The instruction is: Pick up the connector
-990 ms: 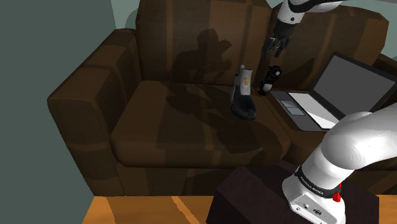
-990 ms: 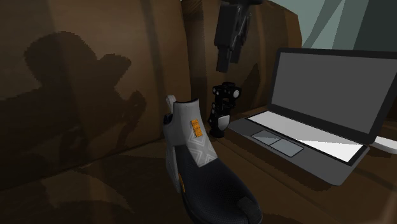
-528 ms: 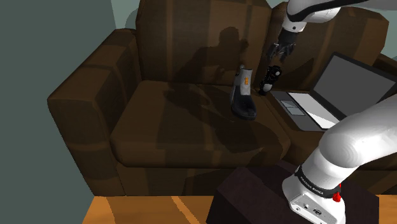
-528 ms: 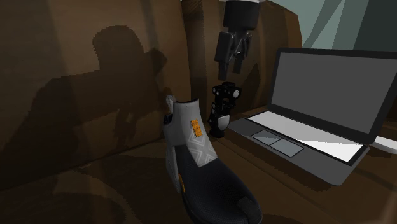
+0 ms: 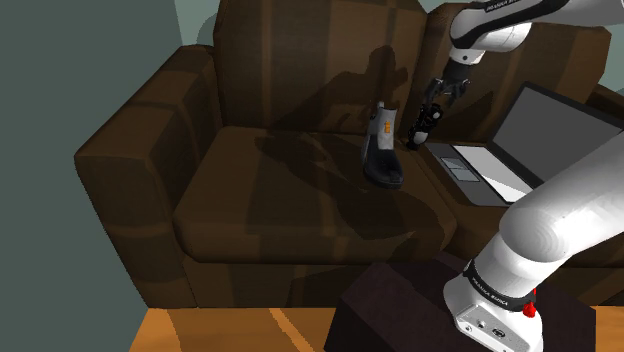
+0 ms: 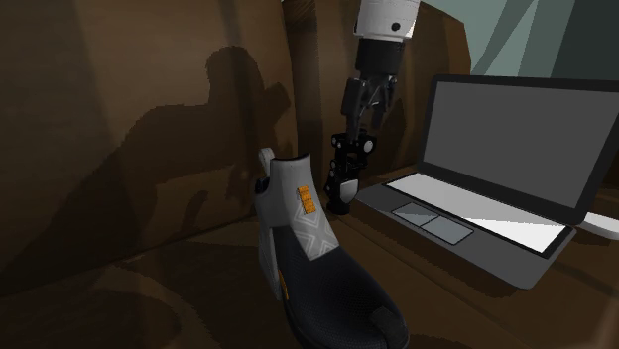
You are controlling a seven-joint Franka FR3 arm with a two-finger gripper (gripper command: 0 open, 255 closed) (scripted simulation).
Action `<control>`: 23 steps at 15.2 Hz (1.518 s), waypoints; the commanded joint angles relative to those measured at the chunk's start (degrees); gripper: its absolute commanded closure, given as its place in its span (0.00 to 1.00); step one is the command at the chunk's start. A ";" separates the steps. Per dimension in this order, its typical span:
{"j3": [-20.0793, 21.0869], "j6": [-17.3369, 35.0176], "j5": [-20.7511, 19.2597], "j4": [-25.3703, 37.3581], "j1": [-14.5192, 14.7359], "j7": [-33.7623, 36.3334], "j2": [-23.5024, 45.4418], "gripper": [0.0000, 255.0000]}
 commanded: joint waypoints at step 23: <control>0.00 -1.17 0.02 1.08 -0.03 -0.03 -0.11 1.00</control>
